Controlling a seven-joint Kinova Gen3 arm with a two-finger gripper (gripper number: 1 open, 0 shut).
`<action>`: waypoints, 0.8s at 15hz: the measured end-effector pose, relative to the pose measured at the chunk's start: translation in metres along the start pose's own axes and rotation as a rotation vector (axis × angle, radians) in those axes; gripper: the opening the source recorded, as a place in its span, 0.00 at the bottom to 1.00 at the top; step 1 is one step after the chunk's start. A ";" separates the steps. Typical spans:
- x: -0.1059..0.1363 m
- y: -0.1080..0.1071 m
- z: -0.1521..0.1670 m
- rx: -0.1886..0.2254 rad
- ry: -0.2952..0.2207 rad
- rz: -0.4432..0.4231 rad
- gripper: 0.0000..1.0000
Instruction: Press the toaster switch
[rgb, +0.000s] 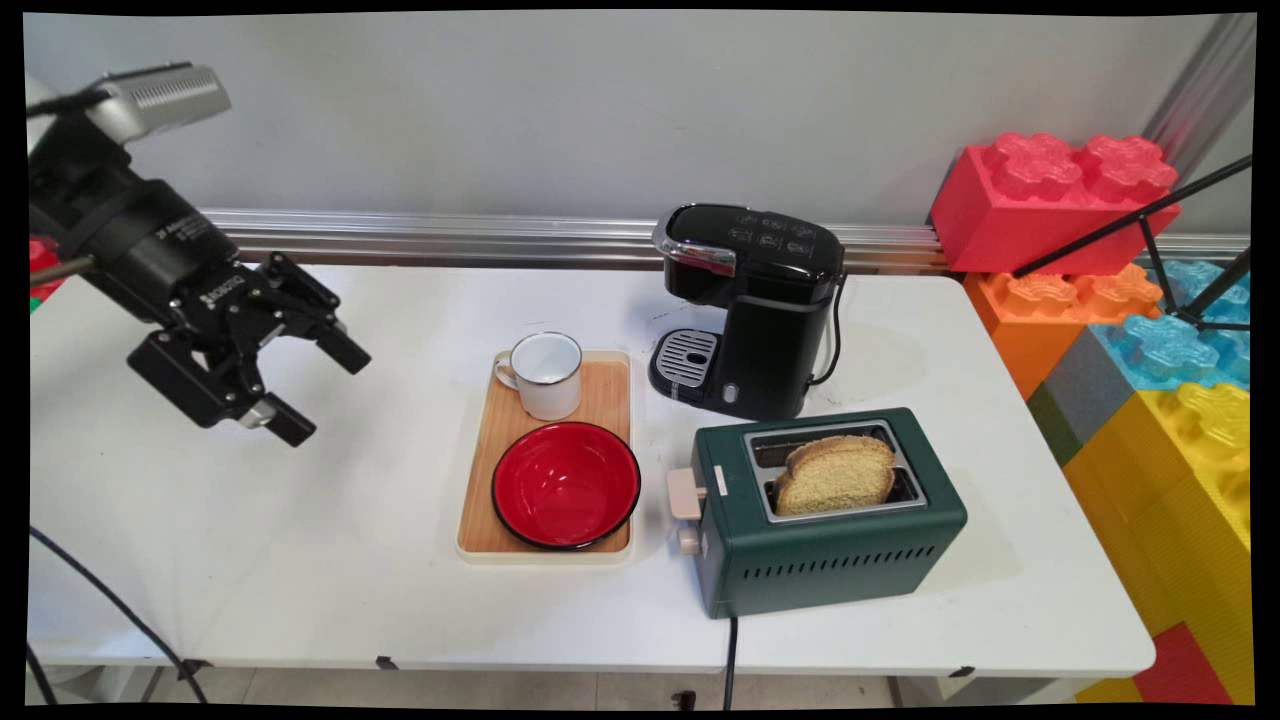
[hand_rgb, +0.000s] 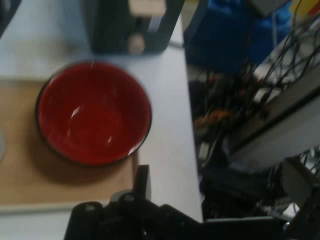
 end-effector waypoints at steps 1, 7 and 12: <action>0.003 0.003 0.001 -0.010 0.022 0.008 1.00; 0.011 0.006 0.002 -0.011 0.073 0.088 0.00; 0.013 0.006 0.002 -0.006 0.087 0.132 0.00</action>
